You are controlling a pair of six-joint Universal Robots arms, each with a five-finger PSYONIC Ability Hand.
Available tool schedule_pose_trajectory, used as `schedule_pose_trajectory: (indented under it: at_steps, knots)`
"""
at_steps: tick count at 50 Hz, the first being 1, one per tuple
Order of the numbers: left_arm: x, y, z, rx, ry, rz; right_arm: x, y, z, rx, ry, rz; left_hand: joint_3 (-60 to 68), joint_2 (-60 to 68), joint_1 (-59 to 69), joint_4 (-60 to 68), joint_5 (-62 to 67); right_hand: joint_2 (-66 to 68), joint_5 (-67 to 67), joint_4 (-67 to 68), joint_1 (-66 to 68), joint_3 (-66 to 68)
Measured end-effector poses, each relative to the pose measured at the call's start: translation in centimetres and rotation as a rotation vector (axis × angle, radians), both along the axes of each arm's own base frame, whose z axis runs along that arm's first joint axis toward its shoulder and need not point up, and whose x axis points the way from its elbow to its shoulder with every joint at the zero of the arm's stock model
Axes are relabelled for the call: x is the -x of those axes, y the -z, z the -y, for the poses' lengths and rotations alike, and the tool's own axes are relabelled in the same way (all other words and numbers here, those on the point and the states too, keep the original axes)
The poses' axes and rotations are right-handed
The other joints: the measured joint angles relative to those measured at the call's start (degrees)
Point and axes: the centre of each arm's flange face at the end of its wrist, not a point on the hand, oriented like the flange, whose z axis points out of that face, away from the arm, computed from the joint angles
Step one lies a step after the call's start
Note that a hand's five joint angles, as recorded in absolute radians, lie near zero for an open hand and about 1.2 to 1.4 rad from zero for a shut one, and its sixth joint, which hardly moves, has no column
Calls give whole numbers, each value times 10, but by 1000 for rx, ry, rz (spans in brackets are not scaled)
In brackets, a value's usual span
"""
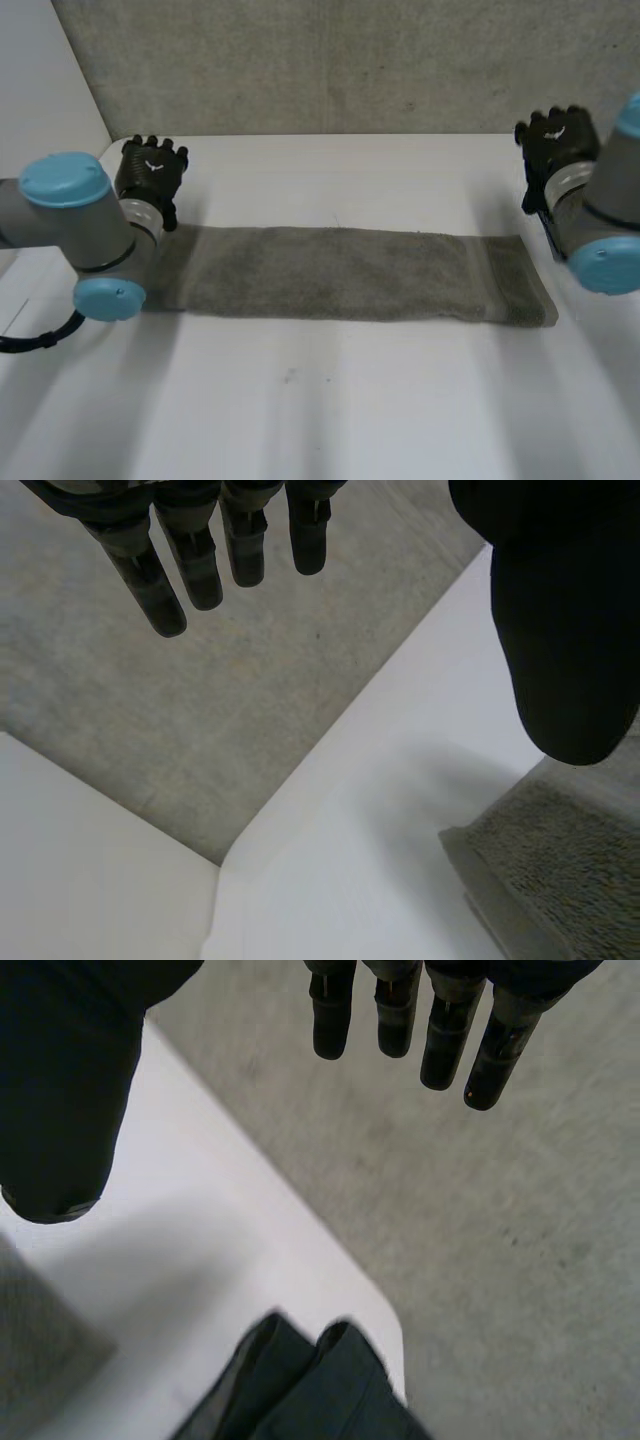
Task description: Fold the laundry.
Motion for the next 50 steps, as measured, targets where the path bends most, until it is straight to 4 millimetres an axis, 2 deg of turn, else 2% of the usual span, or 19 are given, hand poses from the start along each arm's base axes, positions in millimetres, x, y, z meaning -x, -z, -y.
schedule_pose_trajectory:
  at_steps: [1,2,5,7,9,10,12,18,24,25,29,32,35,40,45,46,48,49,50]
  knots:
    - [-2,-8,-9,-2,-3,-5,3,-15,-10,8,-20,38,0,0,0,0,0,0,0,0,0,0]
    - [-3,-10,-12,-4,-4,-7,5,-19,-15,9,-29,49,0,0,0,0,0,0,0,0,0,0]
    - [-7,-17,-28,-21,-3,-14,13,-28,-32,-13,-64,73,0,0,0,0,0,0,0,0,0,0]
    - [-11,-20,-43,-41,1,-24,19,-26,-44,-51,-88,77,0,0,0,0,0,0,0,0,0,0]
    - [-13,-21,-48,-50,3,-30,23,-21,-53,-91,-104,76,0,0,0,0,0,0,0,0,0,0]
    - [-16,-22,-63,-72,10,-49,29,-7,-70,-179,-129,74,0,0,0,0,0,0,0,0,0,0]
    - [-18,-21,-72,-91,18,-66,34,5,-80,-246,-140,73,0,0,0,0,0,0,0,0,0,0]
    - [-20,-12,-90,-146,51,-110,44,38,-99,-366,-150,80,0,0,0,0,0,41,31,31,25,43]
    - [-19,-5,-94,-167,68,-121,47,62,-99,-388,-147,83,0,0,0,0,0,95,82,93,80,105]
    - [-18,-5,-94,-168,69,-121,48,72,-96,-394,-143,83,0,0,0,0,0,111,95,108,92,120]
    - [-18,-4,-94,-169,71,-119,49,84,-90,-403,-134,82,0,0,0,0,0,159,138,156,133,165]
    - [-17,-2,-94,-171,70,-117,51,92,-84,-408,-124,82,0,0,0,0,0,397,357,384,342,395]
    - [-17,-1,-94,-174,69,-116,57,96,-76,-396,-100,82,0,0,0,0,0,548,512,537,441,547]
    - [-17,0,-94,-178,70,-114,71,92,-65,-352,-51,73,0,0,0,0,0,551,518,546,441,554]
    - [-17,1,-96,-182,71,-113,96,72,-53,-257,22,15,0,0,0,0,0,551,518,546,441,554]
    - [-17,1,-96,-183,72,-113,108,64,-50,-227,53,-18,0,0,0,0,0,551,518,546,441,554]
    - [-17,1,-96,-182,72,-113,114,61,-48,-215,68,-35,0,0,0,0,0,551,518,546,441,554]
    - [-17,0,-98,-182,72,-113,136,50,-43,-177,121,-107,0,0,0,0,0,551,518,546,441,554]
    - [-17,0,-98,-182,72,-113,136,50,-43,-177,121,-107,0,0,0,0,0,551,518,546,441,554]
